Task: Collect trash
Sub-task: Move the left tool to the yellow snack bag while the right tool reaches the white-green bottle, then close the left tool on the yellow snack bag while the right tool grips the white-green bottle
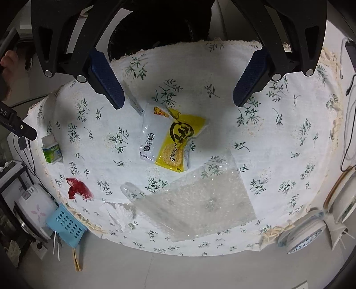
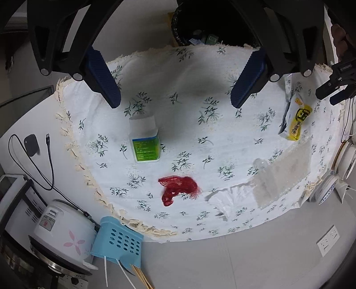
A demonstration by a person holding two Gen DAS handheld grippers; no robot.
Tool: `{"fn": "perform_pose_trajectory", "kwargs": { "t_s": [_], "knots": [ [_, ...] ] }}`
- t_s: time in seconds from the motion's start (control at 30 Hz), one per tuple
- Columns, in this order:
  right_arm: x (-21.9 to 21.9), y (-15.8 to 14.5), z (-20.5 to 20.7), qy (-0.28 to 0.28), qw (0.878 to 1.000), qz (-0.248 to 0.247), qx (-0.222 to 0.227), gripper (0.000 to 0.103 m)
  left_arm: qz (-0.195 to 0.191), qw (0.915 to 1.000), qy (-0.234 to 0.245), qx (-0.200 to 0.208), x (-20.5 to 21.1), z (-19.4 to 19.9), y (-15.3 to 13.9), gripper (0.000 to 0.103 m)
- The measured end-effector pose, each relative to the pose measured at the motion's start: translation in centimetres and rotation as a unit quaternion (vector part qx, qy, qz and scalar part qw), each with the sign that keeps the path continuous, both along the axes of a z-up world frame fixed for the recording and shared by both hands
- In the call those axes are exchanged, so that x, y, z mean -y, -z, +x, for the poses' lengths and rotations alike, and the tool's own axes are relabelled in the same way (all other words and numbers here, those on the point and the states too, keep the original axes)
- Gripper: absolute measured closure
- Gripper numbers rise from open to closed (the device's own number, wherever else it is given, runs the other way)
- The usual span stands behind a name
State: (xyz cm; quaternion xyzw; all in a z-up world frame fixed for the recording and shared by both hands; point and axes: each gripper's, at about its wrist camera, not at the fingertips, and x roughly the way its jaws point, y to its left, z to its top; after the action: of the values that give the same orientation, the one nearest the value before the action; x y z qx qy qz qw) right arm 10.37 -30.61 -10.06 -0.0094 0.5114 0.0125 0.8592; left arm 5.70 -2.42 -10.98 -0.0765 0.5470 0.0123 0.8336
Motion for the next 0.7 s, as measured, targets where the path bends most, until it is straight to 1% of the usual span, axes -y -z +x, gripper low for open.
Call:
{"fn": "perform_pose_trajectory", "kwargs": {
  "t_s": [0.17, 0.2, 0.27, 0.33, 0.37, 0.4, 0.43, 0.47, 0.53, 0.57, 0.63, 0.67, 0.7],
  "knots": [
    [1.1, 1.3, 2.7, 0.011, 1.000, -0.007, -0.018, 0.014, 0.007, 0.9998, 0.002, -0.020, -0.5, 2.4, 1.6, 0.010],
    [1.3, 1.6, 3.2, 0.013, 1.000, -0.009, -0.023, 0.015, 0.008, 0.9996, 0.001, -0.025, -0.6, 2.8, 1.9, 0.011],
    [1.5, 2.2, 4.0, 0.018, 0.999, -0.009, -0.033, 0.019, 0.011, 0.9993, 0.005, -0.036, -0.6, 3.6, 2.5, 0.015],
    [1.7, 2.7, 4.7, 0.023, 0.999, -0.008, -0.043, 0.021, 0.019, 0.9988, 0.010, -0.044, -0.4, 4.2, 3.2, 0.021],
    [1.8, 3.0, 5.0, 0.027, 0.998, -0.007, -0.048, 0.024, 0.022, 0.9985, 0.014, -0.049, -0.3, 4.4, 3.4, 0.024],
    [1.9, 3.3, 5.2, 0.029, 0.998, -0.004, -0.055, 0.026, 0.024, 0.9981, 0.017, -0.054, -0.3, 4.6, 3.7, 0.029],
    [2.0, 3.6, 5.4, 0.030, 0.998, -0.001, -0.061, 0.029, 0.026, 0.9977, 0.018, -0.060, -0.3, 4.8, 4.0, 0.035],
    [2.0, 3.8, 5.6, 0.031, 0.997, -0.001, -0.066, 0.033, 0.028, 0.9972, 0.022, -0.066, -0.2, 4.9, 4.2, 0.038],
    [2.0, 4.3, 5.9, 0.034, 0.997, -0.007, -0.074, 0.037, 0.038, 0.9958, 0.030, -0.078, 0.1, 5.2, 4.8, 0.049],
    [2.0, 4.5, 6.1, 0.037, 0.996, -0.012, -0.077, 0.040, 0.040, 0.9954, 0.032, -0.081, 0.1, 5.3, 4.9, 0.049],
    [2.1, 4.8, 6.4, 0.041, 0.996, -0.013, -0.082, 0.042, 0.039, 0.9951, 0.030, -0.085, 0.1, 5.4, 4.9, 0.051],
    [2.1, 4.9, 6.6, 0.042, 0.996, -0.011, -0.083, 0.043, 0.042, 0.9949, 0.028, -0.087, 0.1, 5.5, 4.9, 0.053],
    [2.1, 5.0, 6.8, 0.043, 0.995, -0.011, -0.085, 0.044, 0.042, 0.9949, 0.026, -0.088, 0.1, 5.5, 4.8, 0.056]
  ]
}}
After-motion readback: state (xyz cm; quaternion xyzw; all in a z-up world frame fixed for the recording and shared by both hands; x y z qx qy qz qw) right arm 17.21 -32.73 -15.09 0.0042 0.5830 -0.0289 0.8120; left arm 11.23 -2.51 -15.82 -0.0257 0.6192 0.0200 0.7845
